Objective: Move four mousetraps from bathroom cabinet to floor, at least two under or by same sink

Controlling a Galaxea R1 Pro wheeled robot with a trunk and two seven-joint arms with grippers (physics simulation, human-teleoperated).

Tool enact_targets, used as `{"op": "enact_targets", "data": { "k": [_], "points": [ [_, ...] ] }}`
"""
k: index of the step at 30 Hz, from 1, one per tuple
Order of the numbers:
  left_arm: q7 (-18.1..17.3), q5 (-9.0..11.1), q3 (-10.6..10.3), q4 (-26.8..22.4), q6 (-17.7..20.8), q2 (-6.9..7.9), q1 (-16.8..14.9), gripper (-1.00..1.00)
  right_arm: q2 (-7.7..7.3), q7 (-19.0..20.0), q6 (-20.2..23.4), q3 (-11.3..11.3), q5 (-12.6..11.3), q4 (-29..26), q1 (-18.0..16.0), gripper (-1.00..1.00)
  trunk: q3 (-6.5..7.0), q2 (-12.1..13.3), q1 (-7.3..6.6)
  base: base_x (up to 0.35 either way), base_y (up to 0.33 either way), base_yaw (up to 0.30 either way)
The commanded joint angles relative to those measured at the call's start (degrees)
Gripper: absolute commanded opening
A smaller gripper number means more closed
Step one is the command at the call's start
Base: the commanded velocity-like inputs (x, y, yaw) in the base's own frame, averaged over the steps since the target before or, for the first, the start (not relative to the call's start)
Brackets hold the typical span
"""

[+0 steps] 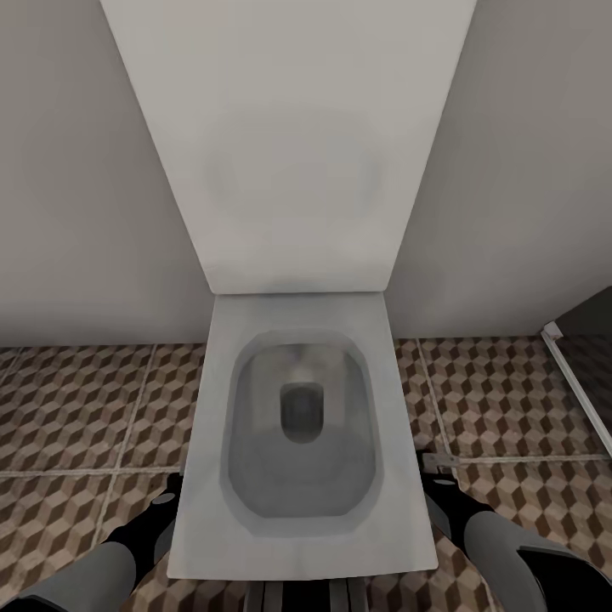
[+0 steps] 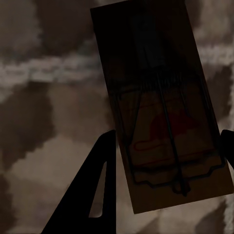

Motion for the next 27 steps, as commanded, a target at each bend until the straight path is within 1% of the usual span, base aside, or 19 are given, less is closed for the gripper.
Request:
{"op": "enact_targets", "data": {
  "k": [1, 24, 27],
  "points": [
    [0.4, 0.4, -0.5, 0.0, -0.2, 0.04, 0.0, -1.0, 0.03, 0.0, 0.1, -0.5, 0.4, -0.1, 0.0, -1.0, -0.03, 0.0, -0.01, 0.0, 0.0, 0.0],
    [0.4, 0.4, -0.5, 0.0, -0.2, -0.05, 0.0, -1.0, 0.11, 0.0, -0.3, -0.2, 0.5, 0.2, 0.0, -1.0, -0.03, 0.0, -0.01, 0.0, 0.0, 0.0],
    [0.4, 0.4, -0.5, 0.1, -0.2, -0.05, 0.0, -1.0, 0.12, 0.2, -1.1, -0.2, 0.5, 0.1, 0.0, -1.0, -0.03, 0.0, -0.01, 0.0, 0.0, 0.0]
  ]
}}
